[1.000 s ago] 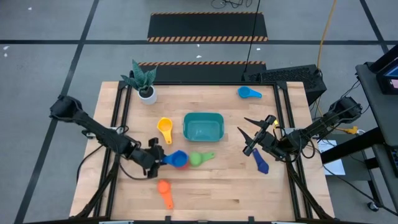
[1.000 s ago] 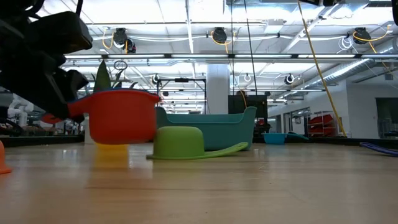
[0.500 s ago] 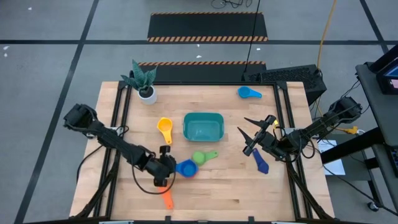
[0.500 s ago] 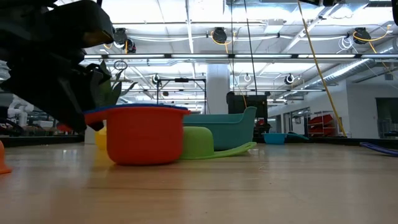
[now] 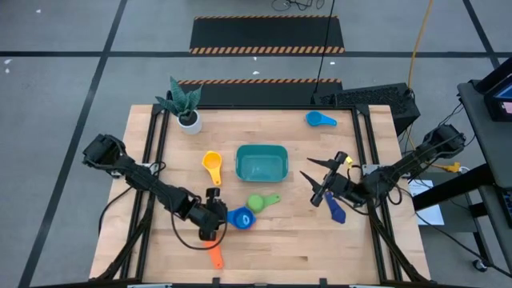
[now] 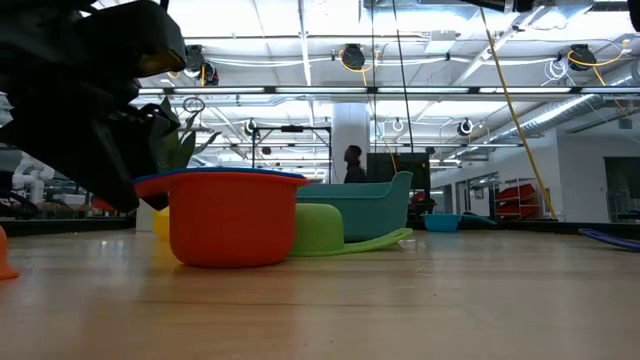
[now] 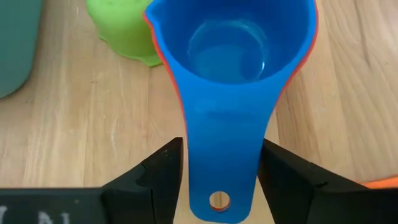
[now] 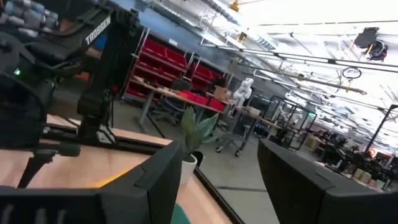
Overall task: Nest measuring cups in basket
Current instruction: Move the nested measuring cups to the center of the table, then stack the yellow measuring cup on top of the blue measuring cup
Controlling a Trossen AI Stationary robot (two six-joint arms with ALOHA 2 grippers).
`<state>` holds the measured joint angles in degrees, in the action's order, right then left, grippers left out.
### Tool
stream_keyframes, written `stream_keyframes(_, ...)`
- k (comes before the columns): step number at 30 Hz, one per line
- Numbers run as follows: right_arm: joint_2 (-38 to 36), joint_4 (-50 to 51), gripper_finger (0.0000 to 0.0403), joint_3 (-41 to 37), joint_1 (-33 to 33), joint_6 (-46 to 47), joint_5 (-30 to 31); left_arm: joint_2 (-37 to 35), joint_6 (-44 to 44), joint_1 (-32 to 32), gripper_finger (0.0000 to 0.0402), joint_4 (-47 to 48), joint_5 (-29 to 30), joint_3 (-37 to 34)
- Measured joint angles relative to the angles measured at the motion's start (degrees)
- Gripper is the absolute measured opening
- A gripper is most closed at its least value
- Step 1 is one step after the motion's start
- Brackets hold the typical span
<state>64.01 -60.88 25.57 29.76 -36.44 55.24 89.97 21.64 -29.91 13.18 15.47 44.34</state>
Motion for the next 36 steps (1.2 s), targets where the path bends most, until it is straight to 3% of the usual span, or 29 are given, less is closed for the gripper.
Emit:
stream_keyframes(6,0.00,14.57,0.0203,4.26,0.00,5.78,-0.15,-0.06,5.33,0.00,0.0220,0.04,-0.53,0.00)
stream_keyframes(11,0.00,20.96,0.0203,5.33,0.00,8.37,-3.32,-1.66,7.36,0.00,0.0242,1.02,-1.04,-0.04)
stream_keyframes(18,1.10,29.28,0.0203,5.37,0.30,4.21,-9.25,-9.57,7.42,0.46,0.0259,6.87,1.39,-0.08)
stream_keyframes(22,2.88,31.61,0.0203,5.37,0.26,3.73,-15.60,-15.28,6.97,1.40,0.0253,11.12,7.73,-0.07)
stream_keyframes(25,4.50,32.88,0.0203,6.03,-0.19,3.89,-19.83,-19.33,4.44,2.36,0.0243,12.86,16.13,-0.07)
stream_keyframes(30,8.52,41.17,0.0203,9.63,-1.57,5.68,-21.17,-24.90,-0.28,4.59,0.0224,12.73,30.16,-0.07)
stream_keyframes(36,17.00,51.32,0.0203,15.06,-3.77,4.50,-23.70,-29.11,-2.01,9.73,0.0195,12.69,31.10,-0.07)
